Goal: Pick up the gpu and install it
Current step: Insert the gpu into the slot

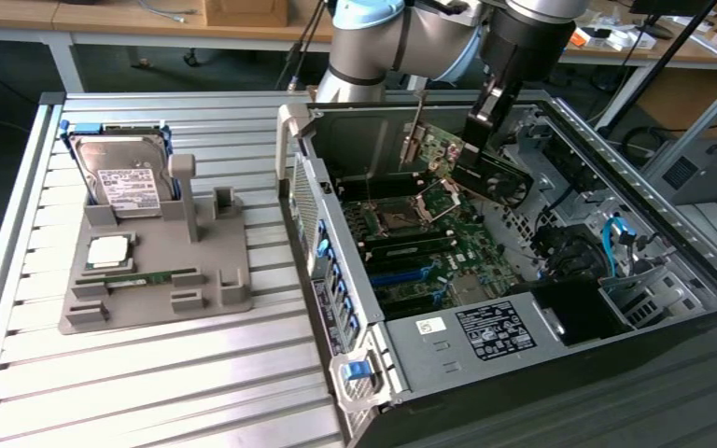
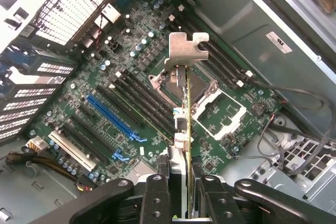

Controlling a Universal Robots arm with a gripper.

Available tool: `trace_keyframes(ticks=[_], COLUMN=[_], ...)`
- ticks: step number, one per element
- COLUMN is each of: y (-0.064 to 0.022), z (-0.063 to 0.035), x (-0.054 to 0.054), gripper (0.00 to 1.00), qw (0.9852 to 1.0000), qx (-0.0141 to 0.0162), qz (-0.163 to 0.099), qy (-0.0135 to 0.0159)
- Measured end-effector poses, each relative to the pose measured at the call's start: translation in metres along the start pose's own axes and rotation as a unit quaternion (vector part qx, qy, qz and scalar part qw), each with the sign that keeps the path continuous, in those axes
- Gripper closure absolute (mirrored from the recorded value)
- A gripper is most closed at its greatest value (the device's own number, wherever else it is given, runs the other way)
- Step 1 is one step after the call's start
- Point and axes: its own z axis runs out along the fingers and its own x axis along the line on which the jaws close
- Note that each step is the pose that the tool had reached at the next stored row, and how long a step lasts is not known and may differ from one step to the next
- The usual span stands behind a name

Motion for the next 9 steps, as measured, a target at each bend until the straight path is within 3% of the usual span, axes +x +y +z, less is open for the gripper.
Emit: trace_keyframes(ticks=[9], y=[0.0], z=[0.0], x=[0.0], gripper=[0.73], qw=[0.9999], qx=[0.0], qz=[-0.01], qy=[0.0001])
